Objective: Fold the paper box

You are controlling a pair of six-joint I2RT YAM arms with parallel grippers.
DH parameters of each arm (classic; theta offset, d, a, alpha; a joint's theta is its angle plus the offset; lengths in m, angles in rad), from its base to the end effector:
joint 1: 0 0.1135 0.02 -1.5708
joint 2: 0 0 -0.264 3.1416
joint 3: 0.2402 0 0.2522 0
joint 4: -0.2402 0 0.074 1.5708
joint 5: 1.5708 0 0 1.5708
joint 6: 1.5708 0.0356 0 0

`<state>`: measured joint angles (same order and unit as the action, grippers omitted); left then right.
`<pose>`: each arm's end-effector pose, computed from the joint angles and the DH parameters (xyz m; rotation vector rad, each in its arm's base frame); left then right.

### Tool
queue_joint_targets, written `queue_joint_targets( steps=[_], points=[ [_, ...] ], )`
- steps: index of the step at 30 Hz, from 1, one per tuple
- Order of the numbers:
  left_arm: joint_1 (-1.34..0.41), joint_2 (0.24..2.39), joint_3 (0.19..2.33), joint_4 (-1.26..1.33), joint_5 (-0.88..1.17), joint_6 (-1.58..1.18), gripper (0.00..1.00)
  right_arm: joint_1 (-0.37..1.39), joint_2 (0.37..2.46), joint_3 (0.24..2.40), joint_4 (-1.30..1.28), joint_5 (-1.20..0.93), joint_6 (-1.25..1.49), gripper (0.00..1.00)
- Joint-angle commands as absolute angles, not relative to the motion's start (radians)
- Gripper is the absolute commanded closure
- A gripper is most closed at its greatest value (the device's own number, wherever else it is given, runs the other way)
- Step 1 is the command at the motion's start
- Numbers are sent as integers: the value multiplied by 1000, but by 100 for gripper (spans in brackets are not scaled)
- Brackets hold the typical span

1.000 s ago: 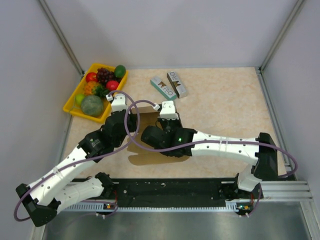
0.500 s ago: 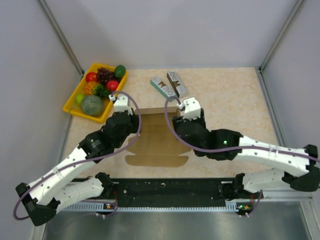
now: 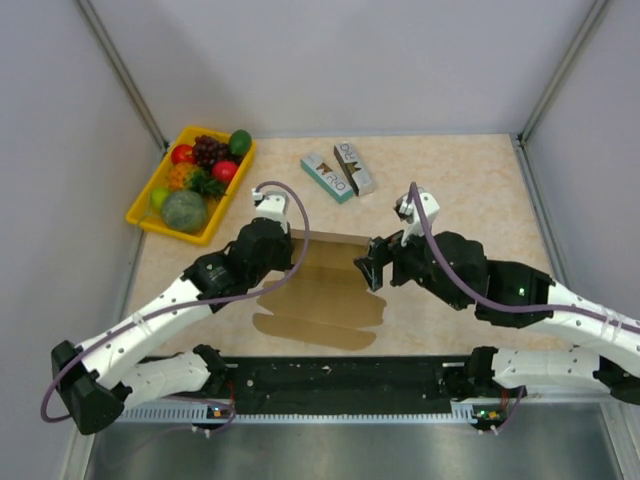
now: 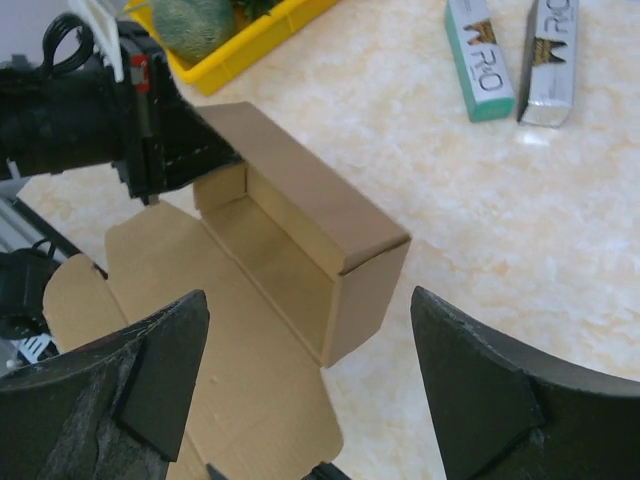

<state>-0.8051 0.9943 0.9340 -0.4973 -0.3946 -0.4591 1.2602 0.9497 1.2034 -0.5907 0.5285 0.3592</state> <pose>0.1588 -0.1454 0.3234 0.1312 2.0959 -0.3477 0.0743 0.1728 0.4131 -0.4917 1.8418 0.6120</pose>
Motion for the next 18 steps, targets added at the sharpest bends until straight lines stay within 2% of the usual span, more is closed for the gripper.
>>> queue_joint_targets(
  steps=[1,5,9,12,18],
  points=[
    [-786,1089,940,-508,-215,-414,100,1120,894,1145,-667,404,464,19],
    [-747,1228,942,-575,44,-411,100,1008,851,1078,-718,232,520,18],
    [-742,1415,1002,-716,141,-344,100,994,807,1039,-773,232,528,18],
    [-741,1529,1063,-842,100,-256,100,956,782,996,-798,195,528,16],
    [-746,1601,1153,-920,35,-184,100,919,787,911,-776,150,477,15]
  ],
)
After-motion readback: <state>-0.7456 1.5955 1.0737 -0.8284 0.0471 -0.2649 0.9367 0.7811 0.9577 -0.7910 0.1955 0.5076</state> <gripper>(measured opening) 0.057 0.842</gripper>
